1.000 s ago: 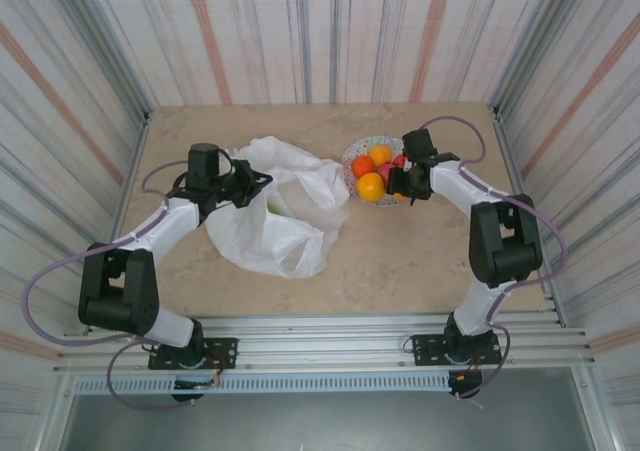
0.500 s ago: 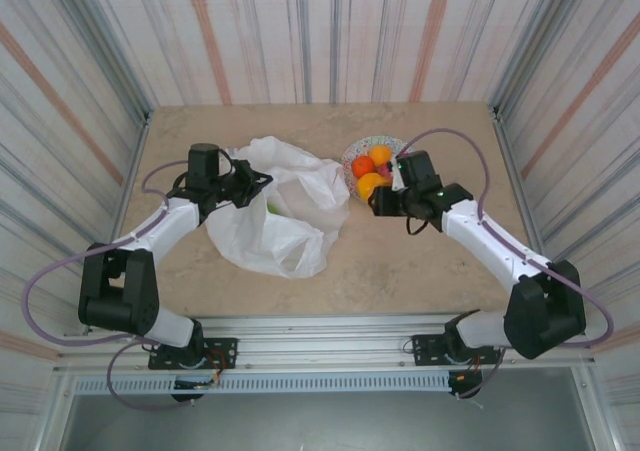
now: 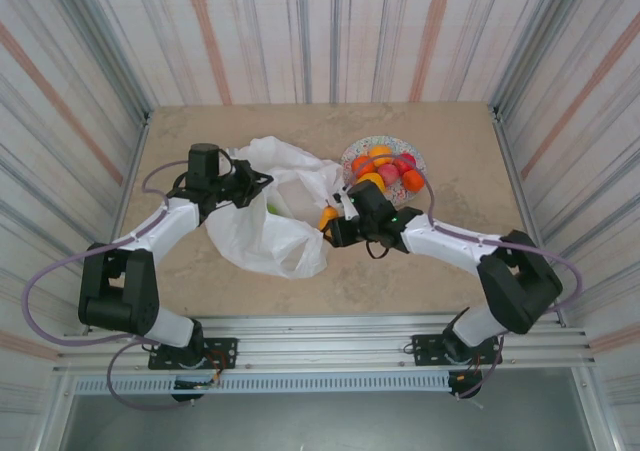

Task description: Place the fruits into the plastic bag

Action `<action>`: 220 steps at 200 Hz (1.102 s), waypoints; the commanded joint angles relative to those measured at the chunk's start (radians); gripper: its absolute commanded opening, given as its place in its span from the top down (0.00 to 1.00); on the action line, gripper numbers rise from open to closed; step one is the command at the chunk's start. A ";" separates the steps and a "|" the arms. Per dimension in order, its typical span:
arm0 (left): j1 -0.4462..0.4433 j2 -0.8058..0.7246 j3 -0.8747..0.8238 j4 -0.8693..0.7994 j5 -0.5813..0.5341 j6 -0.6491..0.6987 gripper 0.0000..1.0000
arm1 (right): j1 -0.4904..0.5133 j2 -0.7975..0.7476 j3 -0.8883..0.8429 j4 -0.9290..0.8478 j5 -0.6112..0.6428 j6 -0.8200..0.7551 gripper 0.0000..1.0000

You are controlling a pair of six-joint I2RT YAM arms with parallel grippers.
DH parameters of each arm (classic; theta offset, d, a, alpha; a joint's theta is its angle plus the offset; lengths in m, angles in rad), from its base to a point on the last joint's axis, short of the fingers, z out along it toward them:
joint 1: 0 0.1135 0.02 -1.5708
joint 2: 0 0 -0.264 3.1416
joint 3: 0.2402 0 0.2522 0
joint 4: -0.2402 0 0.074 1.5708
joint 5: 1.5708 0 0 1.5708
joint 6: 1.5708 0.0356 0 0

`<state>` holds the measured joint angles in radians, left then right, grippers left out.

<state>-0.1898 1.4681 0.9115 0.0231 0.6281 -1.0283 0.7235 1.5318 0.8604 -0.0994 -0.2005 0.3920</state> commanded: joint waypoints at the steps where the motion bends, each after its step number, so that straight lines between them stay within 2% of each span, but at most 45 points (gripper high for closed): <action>1: 0.000 0.000 0.018 -0.028 0.031 0.032 1.00 | 0.017 0.066 0.049 0.098 -0.029 0.003 0.39; 74: -0.024 -0.026 0.042 -0.064 0.047 0.043 1.00 | 0.081 0.213 0.170 0.187 -0.041 -0.003 0.39; 187: -0.039 -0.045 0.105 -0.124 0.090 0.103 1.00 | 0.035 0.408 0.315 0.338 0.041 0.001 0.35; 220: -0.038 -0.015 0.140 -0.177 0.103 0.192 1.00 | 0.021 0.419 0.317 0.403 -0.030 0.024 0.34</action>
<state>-0.2241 1.4349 1.0035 -0.0998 0.6933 -0.9340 0.7567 1.9396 1.1568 0.2306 -0.1890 0.3920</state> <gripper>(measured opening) 0.045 0.661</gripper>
